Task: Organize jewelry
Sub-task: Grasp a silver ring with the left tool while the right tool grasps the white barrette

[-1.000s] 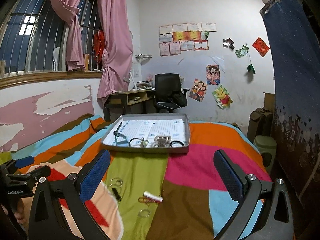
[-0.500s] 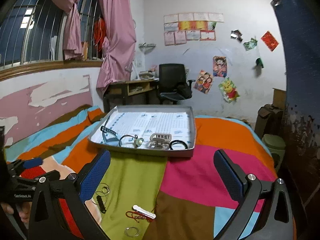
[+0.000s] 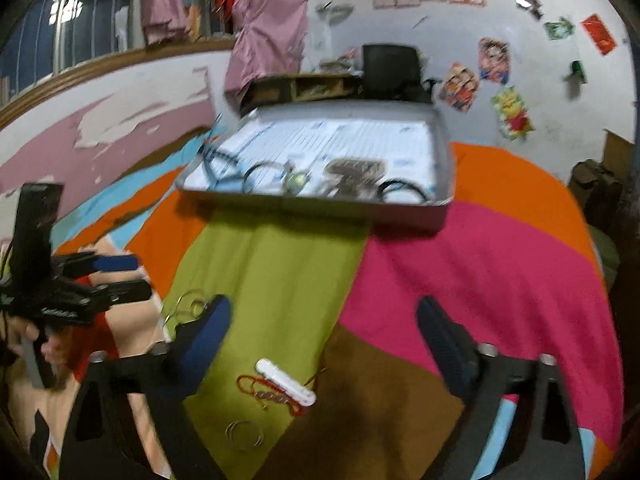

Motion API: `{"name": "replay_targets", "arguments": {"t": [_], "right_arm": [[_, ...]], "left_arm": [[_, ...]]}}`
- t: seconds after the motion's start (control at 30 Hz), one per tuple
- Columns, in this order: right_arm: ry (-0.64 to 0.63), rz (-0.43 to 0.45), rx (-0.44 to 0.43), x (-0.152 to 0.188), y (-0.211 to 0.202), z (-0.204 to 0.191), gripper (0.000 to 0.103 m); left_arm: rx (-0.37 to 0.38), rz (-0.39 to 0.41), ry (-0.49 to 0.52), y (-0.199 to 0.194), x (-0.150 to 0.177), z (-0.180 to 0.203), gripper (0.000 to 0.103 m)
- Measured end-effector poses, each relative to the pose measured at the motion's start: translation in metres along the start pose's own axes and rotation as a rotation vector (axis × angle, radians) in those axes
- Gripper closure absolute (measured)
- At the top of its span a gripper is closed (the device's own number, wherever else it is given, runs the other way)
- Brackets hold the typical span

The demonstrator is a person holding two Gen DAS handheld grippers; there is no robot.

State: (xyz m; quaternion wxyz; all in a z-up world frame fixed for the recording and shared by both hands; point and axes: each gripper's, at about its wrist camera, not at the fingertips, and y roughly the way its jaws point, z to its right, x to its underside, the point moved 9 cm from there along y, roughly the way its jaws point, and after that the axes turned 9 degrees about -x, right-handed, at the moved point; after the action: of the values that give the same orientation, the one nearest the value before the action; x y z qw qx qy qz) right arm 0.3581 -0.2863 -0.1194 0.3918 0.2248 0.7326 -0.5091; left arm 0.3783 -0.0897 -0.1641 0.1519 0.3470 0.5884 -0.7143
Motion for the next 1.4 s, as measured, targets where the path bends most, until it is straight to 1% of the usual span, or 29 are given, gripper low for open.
{"name": "replay_targets", "arguments": {"t": [0.07,0.13,0.2,0.27,0.37,0.47,0.57,0.6,0.63,0.7,0.77,0.83,0.9,0.93,1.03,1.13,1.23,1.3,1.4], "right_arm": [[-0.027,-0.05,-0.034,0.008,0.012,-0.009,0.032],[-0.049,-0.109,-0.061,0.02,0.024,-0.018,0.044],[-0.063,-0.163,-0.081,0.031,0.035,-0.025,0.05],[-0.07,-0.215,-0.097,0.043,0.046,-0.032,0.053],[-0.075,-0.258,-0.105,0.053,0.055,-0.037,0.059],[-0.045,-0.288,-0.116,0.06,0.062,-0.038,0.06],[-0.049,-0.304,-0.111,0.062,0.07,-0.039,0.062],[-0.048,-0.31,-0.112,0.063,0.072,-0.039,0.067],[-0.048,-0.318,-0.112,0.065,0.075,-0.039,0.069],[-0.049,-0.33,-0.105,0.068,0.077,-0.037,0.07],[-0.044,-0.342,-0.102,0.069,0.08,-0.036,0.07],[-0.04,-0.346,-0.102,0.069,0.082,-0.036,0.074],[-0.026,-0.349,-0.106,0.069,0.083,-0.034,0.08],[-0.016,-0.349,-0.106,0.069,0.084,-0.033,0.084],[0.02,-0.343,-0.113,0.07,0.085,-0.028,0.089],[0.053,-0.338,-0.127,0.072,0.085,-0.026,0.089],[0.074,-0.316,-0.141,0.069,0.083,-0.023,0.089],[0.094,-0.29,-0.154,0.064,0.077,-0.02,0.089],[0.158,-0.239,-0.19,0.056,0.069,-0.013,0.089]], "left_arm": [[0.021,-0.028,0.007,0.008,0.004,0.001,0.055],[0.037,-0.057,0.011,0.015,0.008,0.003,0.061],[0.044,-0.085,0.015,0.022,0.012,0.004,0.066],[0.04,-0.113,0.013,0.029,0.015,0.003,0.073],[0.043,-0.144,-0.015,0.035,0.015,-0.001,0.08],[0.037,-0.172,-0.031,0.039,0.016,-0.006,0.086],[0.017,-0.208,-0.001,0.044,0.017,-0.006,0.087],[0.011,-0.219,0.012,0.046,0.017,-0.005,0.087],[0.006,-0.229,0.022,0.047,0.016,-0.004,0.087],[-0.01,-0.255,0.049,0.052,0.015,-0.001,0.089],[-0.024,-0.266,0.064,0.054,0.015,0.0,0.096],[-0.027,-0.278,0.067,0.057,0.013,0.0,0.098],[-0.023,-0.286,0.057,0.057,0.013,0.001,0.099],[-0.023,-0.287,0.054,0.057,0.012,0.001,0.099],[-0.034,-0.274,0.053,0.053,0.011,0.0,0.1],[-0.044,-0.248,0.043,0.047,0.009,-0.001,0.1],[-0.057,-0.209,0.037,0.032,0.004,-0.006,0.1],[-0.062,-0.184,0.039,0.02,-0.001,-0.007,0.1],[-0.068,-0.146,0.046,0.001,-0.012,-0.006,0.1]]}}
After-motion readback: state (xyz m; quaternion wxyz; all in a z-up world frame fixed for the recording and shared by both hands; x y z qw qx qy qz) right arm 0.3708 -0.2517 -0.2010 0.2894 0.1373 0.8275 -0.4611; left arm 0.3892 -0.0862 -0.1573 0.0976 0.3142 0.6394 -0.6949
